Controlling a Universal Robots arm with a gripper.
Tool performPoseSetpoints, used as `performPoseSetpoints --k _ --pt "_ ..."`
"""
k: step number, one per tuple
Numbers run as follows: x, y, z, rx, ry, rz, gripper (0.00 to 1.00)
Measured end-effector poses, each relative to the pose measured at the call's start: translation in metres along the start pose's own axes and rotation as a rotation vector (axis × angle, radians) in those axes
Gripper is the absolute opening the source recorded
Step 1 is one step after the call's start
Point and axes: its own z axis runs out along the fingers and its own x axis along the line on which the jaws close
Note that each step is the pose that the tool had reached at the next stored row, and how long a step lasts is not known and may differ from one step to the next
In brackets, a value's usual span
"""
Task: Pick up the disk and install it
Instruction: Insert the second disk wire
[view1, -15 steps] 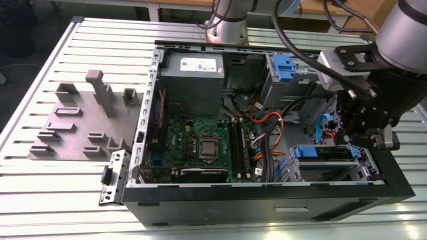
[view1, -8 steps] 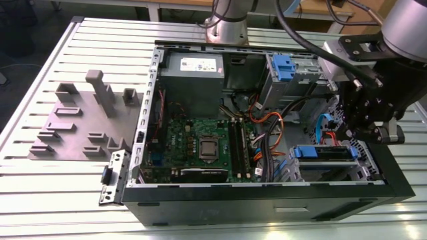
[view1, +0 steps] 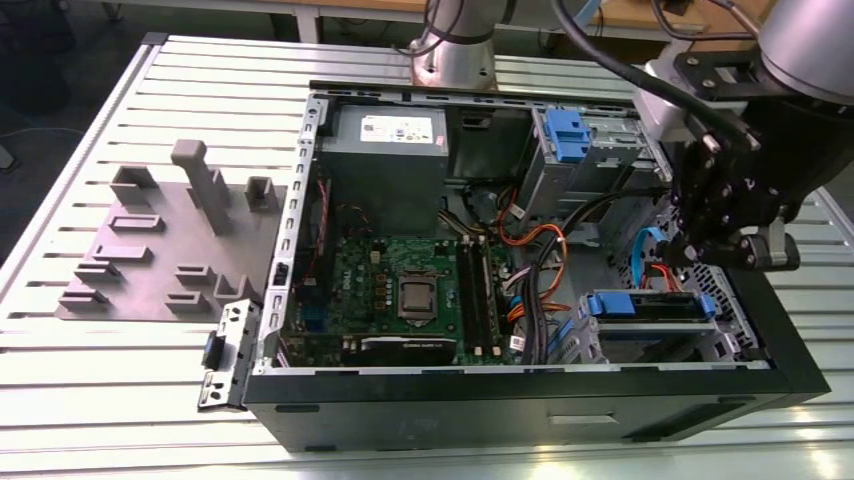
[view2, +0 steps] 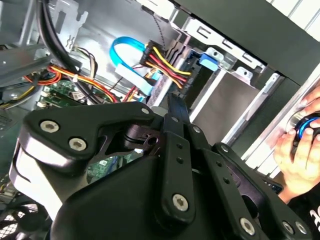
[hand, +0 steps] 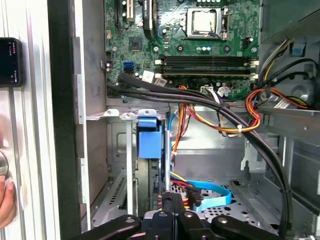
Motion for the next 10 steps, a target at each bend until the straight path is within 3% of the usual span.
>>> performPoseSetpoints --k 6,10 --pt "-0.0141 -0.0001 -0.0032 -0.0082 0.0001 0.000 0.11" --pt "-0.0183 -0.0019 -0.0030 -0.0236 0.0007 0.000 0.11"
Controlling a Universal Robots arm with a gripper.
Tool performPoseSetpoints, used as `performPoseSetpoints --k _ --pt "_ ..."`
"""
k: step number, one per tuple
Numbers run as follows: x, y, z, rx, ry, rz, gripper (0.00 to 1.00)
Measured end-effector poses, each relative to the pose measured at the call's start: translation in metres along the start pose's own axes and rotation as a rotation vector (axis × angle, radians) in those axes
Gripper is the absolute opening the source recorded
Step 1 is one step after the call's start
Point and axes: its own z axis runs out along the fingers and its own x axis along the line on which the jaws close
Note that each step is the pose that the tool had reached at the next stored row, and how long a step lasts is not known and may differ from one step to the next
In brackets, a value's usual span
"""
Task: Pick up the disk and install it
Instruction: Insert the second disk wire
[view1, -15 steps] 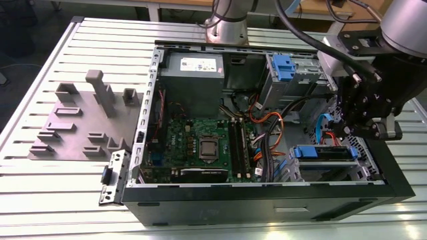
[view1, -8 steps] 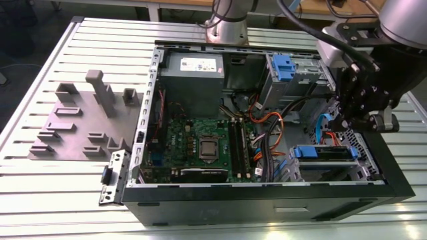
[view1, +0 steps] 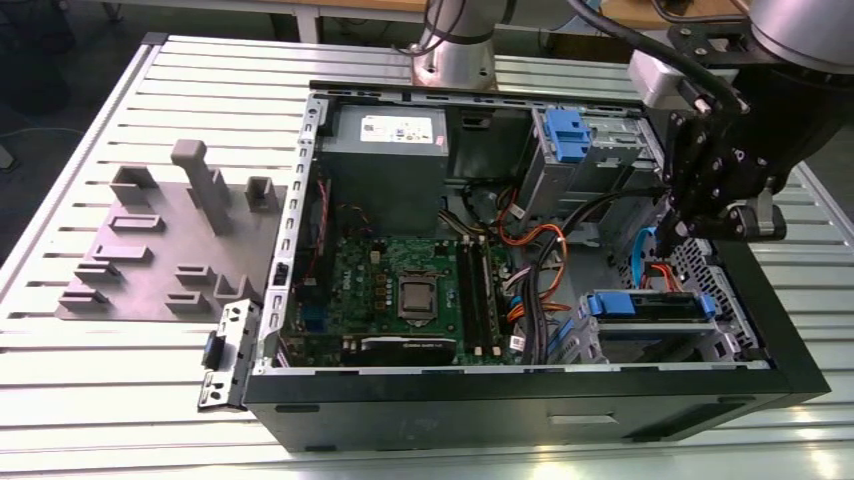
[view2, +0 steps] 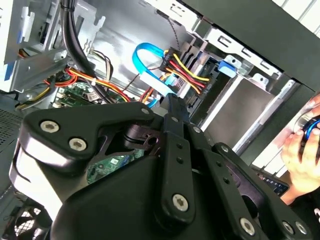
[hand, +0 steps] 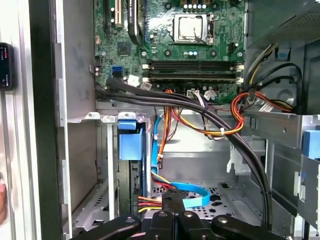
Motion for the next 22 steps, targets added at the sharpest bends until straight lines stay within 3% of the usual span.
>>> performPoseSetpoints --k 3,15,18,19,22 --pt "-0.0004 -0.0011 0.0000 -0.0071 0.0008 0.000 0.11" --pt "-0.0020 -0.0043 0.0036 -0.0112 0.0010 0.000 0.18" --pt "-0.0027 -0.0056 0.0053 -0.0157 0.0011 0.000 0.19" --pt "-0.0029 -0.0058 0.0062 -0.0176 0.0010 0.000 0.25" --pt "-0.0033 -0.0060 0.0095 -0.0229 0.0012 0.000 0.25"
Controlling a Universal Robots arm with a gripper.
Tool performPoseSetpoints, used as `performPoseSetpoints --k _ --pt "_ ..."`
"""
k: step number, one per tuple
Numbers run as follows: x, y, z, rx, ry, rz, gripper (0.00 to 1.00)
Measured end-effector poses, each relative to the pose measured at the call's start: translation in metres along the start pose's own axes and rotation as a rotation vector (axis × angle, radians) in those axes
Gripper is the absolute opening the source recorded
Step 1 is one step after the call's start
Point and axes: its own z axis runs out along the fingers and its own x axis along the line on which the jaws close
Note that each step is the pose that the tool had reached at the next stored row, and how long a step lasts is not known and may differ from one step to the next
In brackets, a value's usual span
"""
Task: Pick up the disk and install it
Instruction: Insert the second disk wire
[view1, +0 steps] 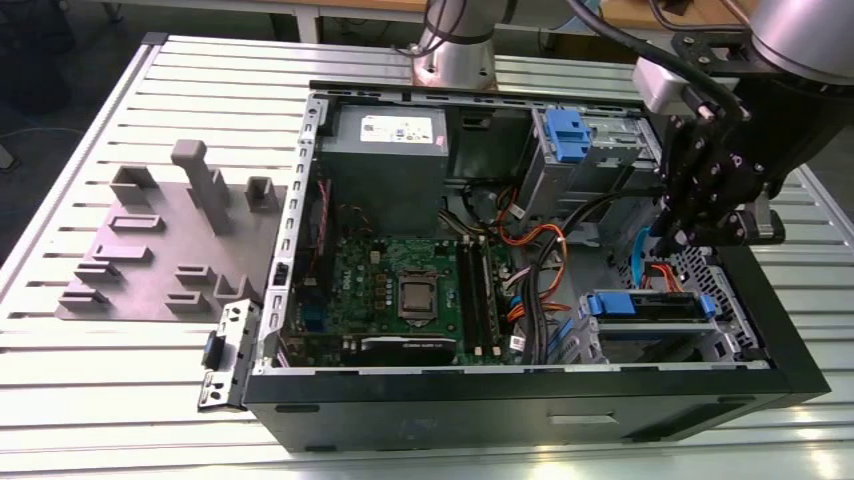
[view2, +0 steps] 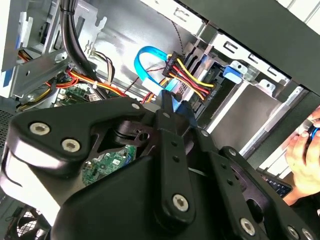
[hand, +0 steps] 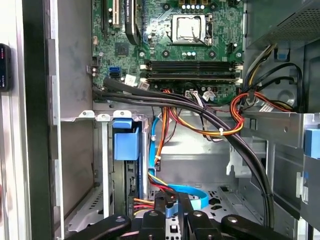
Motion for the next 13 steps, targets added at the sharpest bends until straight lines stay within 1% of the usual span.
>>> performPoseSetpoints --k 3,6,8,10,11,13 --pt "0.0000 0.0000 0.0035 -0.0026 0.0003 0.000 0.25" --pt "-0.0001 -0.0002 0.0067 -0.0037 0.0013 0.000 0.25" --pt "-0.0001 -0.0003 0.0077 -0.0039 0.0037 0.000 0.25" --pt "-0.0001 -0.0003 0.0080 -0.0038 0.0079 0.000 0.24" --pt "0.0000 -0.0003 0.0080 -0.0037 0.0090 0.000 0.17" --pt "0.0000 -0.0004 0.0079 -0.0037 0.0093 0.000 0.16"
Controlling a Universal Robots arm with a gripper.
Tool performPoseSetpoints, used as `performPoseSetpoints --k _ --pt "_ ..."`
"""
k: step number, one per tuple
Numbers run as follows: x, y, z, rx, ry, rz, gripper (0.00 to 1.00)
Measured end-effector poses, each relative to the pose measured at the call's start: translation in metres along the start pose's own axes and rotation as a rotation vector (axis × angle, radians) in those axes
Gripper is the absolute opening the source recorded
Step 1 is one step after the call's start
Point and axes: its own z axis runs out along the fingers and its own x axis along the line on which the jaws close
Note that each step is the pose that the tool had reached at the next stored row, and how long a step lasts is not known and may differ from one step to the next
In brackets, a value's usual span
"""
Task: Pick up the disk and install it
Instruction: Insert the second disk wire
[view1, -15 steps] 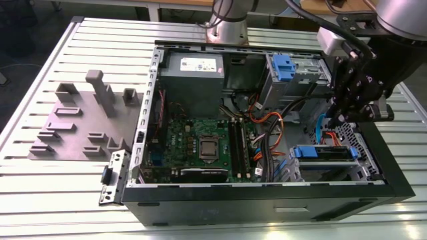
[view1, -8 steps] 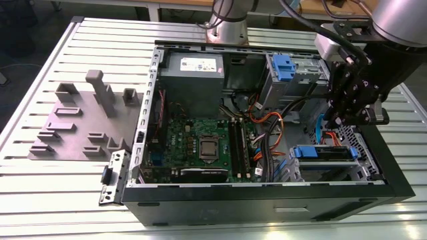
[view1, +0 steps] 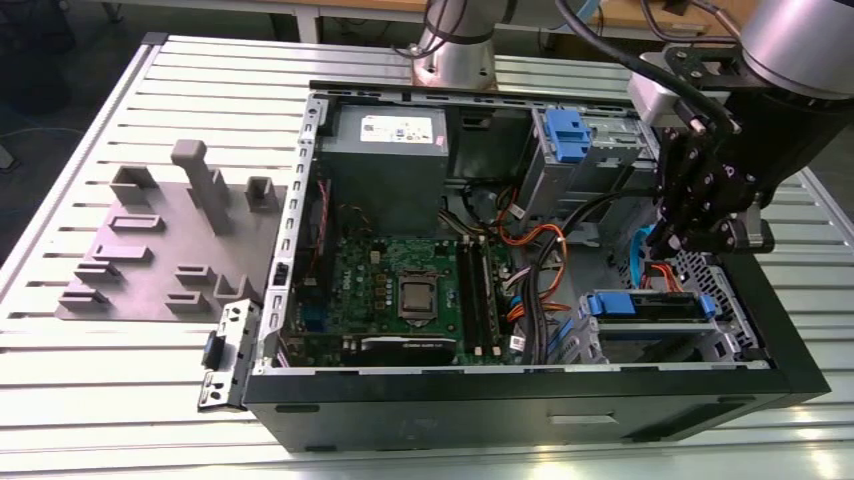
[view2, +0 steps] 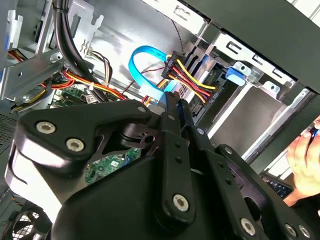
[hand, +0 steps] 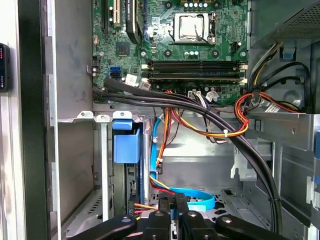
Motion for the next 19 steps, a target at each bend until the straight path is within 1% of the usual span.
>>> performPoseSetpoints --k 6,13,14,15,16,17,18,19 --pt "-0.0001 0.0000 0.0000 0.0000 0.0001 0.000 0.16" --pt "0.0005 0.0022 0.0000 0.0001 -0.0004 -0.001 0.16" --pt "0.0012 0.0022 0.0003 0.0000 -0.0046 0.000 0.16" --pt "0.0022 0.0023 0.0006 -0.0003 -0.0162 0.000 0.16" --pt "0.0030 0.0023 0.0010 -0.0007 -0.0329 0.001 0.16" --pt "0.0039 0.0023 0.0012 -0.0010 -0.0471 0.002 0.16" --pt "0.0048 0.0023 0.0016 -0.0012 -0.0584 0.002 0.16" --pt "0.0063 0.0023 0.0022 -0.0013 -0.0636 0.003 0.16"
